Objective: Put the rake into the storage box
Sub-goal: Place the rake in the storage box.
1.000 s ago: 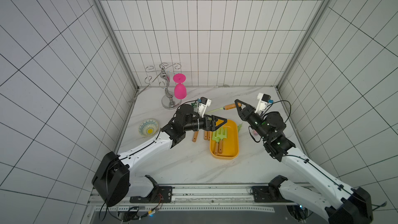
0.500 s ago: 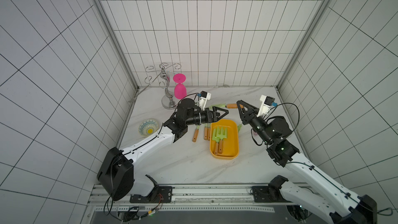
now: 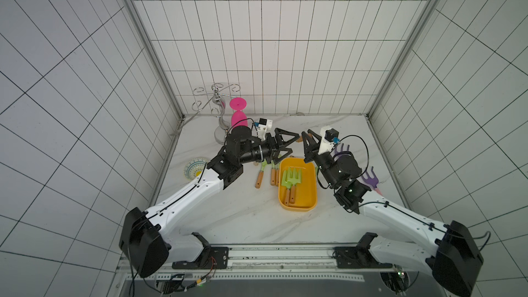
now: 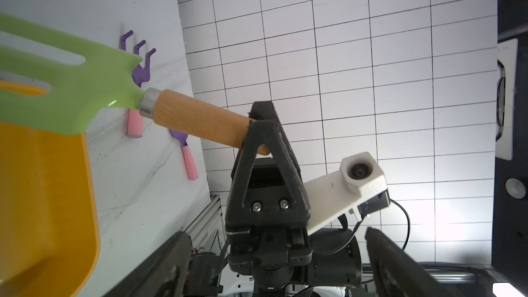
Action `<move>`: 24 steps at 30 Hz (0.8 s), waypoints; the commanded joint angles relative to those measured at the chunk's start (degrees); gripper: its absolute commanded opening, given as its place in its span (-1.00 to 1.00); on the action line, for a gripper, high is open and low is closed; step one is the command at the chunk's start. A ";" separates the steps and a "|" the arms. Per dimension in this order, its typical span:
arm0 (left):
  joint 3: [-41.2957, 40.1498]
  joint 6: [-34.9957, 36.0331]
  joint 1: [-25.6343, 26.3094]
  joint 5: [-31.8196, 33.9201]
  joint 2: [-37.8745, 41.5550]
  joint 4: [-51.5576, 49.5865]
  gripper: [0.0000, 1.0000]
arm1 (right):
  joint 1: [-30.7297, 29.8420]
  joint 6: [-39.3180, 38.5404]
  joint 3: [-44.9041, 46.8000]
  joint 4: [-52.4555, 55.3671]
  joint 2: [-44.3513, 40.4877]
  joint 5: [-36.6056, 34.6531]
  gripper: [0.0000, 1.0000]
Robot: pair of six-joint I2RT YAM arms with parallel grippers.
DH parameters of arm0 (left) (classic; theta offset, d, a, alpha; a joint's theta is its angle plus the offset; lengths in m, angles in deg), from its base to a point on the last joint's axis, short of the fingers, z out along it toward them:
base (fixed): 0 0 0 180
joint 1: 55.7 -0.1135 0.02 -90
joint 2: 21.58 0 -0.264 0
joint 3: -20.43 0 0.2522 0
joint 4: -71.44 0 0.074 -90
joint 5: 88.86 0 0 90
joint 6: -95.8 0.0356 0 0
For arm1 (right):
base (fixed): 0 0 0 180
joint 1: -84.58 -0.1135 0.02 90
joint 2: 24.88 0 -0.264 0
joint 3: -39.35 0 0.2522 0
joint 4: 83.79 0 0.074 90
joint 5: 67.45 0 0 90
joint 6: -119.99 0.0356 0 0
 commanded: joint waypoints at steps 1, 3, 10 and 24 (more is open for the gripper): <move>-0.68 -11.19 -0.37 1.98 -0.07 -0.71 0.88 | -4.03 -9.35 -2.55 -10.91 1.41 -4.70 -1.00; -0.98 -13.87 -0.98 3.20 -0.32 -0.70 0.85 | -6.42 -12.36 -2.01 -14.11 2.29 -6.10 -1.00; -2.36 -17.60 -3.75 7.89 0.85 -1.65 0.79 | -11.20 -16.79 0.32 -15.78 -0.31 -9.80 -1.00; -1.60 -24.21 -2.02 8.74 -2.50 4.50 0.65 | -15.24 -24.94 1.19 -15.65 -0.52 -9.77 -1.00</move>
